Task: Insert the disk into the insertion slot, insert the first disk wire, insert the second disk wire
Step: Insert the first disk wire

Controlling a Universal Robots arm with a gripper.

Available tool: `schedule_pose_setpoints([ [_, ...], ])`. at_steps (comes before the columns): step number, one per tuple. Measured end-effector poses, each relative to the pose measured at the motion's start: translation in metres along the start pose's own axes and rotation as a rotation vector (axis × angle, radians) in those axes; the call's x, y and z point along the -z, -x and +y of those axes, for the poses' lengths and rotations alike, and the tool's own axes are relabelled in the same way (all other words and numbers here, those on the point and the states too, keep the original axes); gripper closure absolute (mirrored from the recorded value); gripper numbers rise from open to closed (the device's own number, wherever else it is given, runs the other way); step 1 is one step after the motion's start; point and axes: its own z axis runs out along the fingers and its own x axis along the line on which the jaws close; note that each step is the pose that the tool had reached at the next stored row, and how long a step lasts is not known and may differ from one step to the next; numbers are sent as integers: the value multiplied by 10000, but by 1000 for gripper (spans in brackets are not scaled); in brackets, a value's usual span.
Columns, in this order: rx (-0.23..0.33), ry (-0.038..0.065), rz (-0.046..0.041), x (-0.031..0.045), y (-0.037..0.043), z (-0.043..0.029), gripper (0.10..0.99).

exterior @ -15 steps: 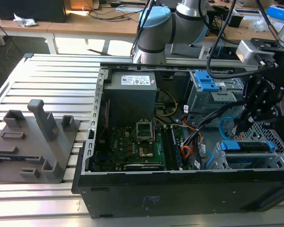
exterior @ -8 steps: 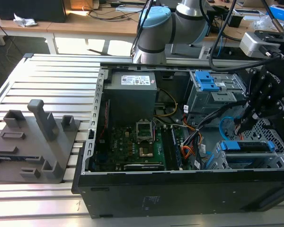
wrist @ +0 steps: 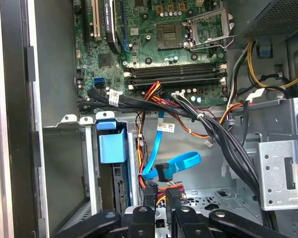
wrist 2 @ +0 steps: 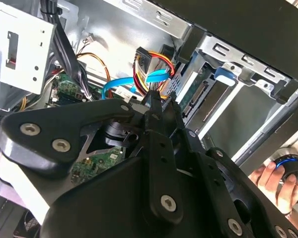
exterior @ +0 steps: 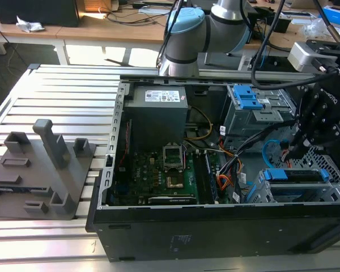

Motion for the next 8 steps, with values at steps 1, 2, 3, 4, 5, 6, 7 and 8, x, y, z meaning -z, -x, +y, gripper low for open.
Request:
schedule_pose_setpoints([
  [1,-15,1,3,-3,-15,-1,847],
  [2,-30,1,5,-6,-30,-3,847],
  [3,-41,2,6,-6,-39,-4,847],
  [4,-61,3,6,-6,-41,-4,847],
  [5,-76,3,5,-6,-41,-4,847],
  [6,-80,4,5,-6,-42,-4,847],
  [7,-83,4,5,-6,-42,-4,847],
  [8,-87,4,5,-6,-42,-4,835],
])
